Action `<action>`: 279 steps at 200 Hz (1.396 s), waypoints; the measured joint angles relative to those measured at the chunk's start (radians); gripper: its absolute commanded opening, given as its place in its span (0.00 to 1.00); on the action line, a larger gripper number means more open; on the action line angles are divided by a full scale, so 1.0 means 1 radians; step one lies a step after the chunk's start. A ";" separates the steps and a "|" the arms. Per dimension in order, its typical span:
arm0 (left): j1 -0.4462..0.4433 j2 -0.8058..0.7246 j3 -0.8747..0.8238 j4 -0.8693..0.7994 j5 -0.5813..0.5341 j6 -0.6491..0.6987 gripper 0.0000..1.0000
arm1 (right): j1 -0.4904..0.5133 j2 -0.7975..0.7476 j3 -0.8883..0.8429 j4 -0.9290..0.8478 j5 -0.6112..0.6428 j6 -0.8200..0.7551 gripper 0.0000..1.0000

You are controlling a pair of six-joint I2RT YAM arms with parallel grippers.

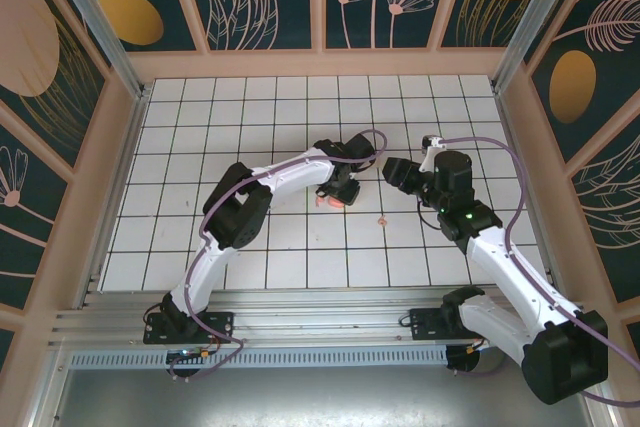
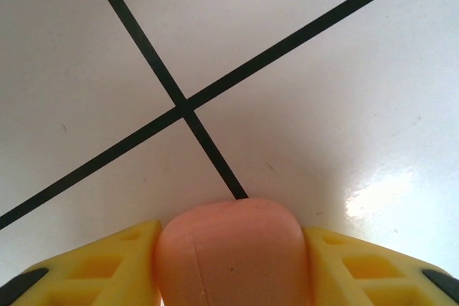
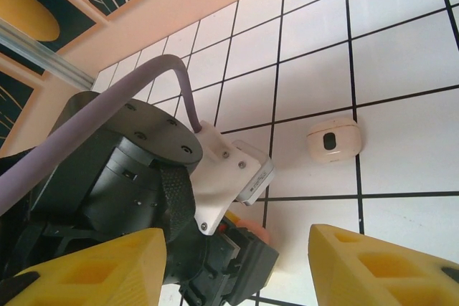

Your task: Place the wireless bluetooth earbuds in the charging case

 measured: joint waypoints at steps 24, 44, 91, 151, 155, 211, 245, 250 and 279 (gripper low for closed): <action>0.000 -0.036 -0.045 0.027 0.003 0.051 0.42 | -0.025 0.000 0.000 -0.011 -0.039 0.000 0.56; 0.000 -0.085 -0.104 0.071 0.006 0.127 0.43 | -0.069 0.002 0.000 -0.021 -0.110 0.000 0.55; -0.001 -0.232 -0.299 0.221 0.122 0.342 0.45 | -0.203 0.040 -0.011 -0.047 -0.309 -0.003 0.55; -0.002 -0.393 -0.510 0.420 0.280 0.551 0.43 | -0.247 0.119 -0.049 -0.098 -0.534 -0.052 0.54; -0.002 -0.402 -0.523 0.434 0.294 0.567 0.43 | -0.248 0.122 -0.054 -0.098 -0.546 -0.054 0.54; -0.002 -0.476 -0.614 0.517 0.401 0.716 0.42 | -0.251 0.227 -0.085 -0.097 -0.719 -0.089 0.53; -0.002 -0.497 -0.631 0.550 0.445 0.747 0.40 | -0.220 0.303 -0.085 -0.098 -0.822 -0.132 0.53; -0.002 -0.500 -0.632 0.553 0.449 0.751 0.40 | -0.212 0.313 -0.084 -0.098 -0.832 -0.137 0.53; -0.002 -0.515 -0.644 0.569 0.472 0.766 0.40 | -0.166 0.379 -0.070 -0.101 -0.874 -0.160 0.52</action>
